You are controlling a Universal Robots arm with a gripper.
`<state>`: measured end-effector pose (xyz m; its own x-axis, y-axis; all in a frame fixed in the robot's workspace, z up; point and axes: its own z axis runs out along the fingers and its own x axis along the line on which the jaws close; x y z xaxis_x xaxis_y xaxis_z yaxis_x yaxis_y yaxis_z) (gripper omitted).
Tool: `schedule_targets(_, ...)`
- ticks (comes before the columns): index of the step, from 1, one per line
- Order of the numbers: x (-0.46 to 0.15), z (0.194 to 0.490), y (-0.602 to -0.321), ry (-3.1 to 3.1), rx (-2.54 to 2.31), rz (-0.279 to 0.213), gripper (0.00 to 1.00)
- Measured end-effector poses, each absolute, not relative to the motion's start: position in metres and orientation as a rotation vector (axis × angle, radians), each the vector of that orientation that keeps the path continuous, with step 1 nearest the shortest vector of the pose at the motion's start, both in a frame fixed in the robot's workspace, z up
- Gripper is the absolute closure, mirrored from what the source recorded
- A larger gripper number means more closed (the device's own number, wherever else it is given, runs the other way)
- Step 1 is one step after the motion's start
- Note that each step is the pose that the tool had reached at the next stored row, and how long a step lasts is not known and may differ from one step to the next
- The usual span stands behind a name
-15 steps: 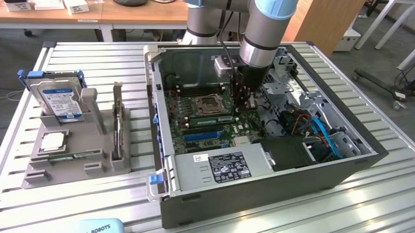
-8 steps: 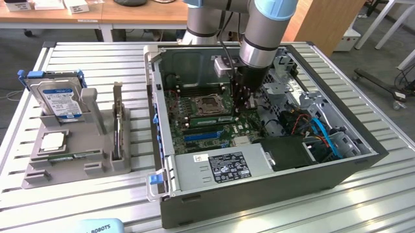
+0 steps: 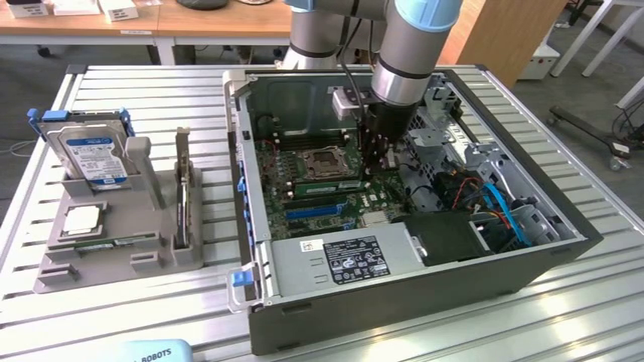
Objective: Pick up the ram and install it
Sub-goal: 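Press down the ram until it locks into place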
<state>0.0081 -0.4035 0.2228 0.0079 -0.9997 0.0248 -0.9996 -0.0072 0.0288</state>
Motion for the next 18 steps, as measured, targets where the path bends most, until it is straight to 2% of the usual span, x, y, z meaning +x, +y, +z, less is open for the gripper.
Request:
schedule_targets(8, 0.008, 0.224, -0.403, -2.187, 2.204, -0.005, 0.9)
schedule_targets(18, 0.008, 0.246, -0.403, -2.186, 2.203, -0.003, 0.9)
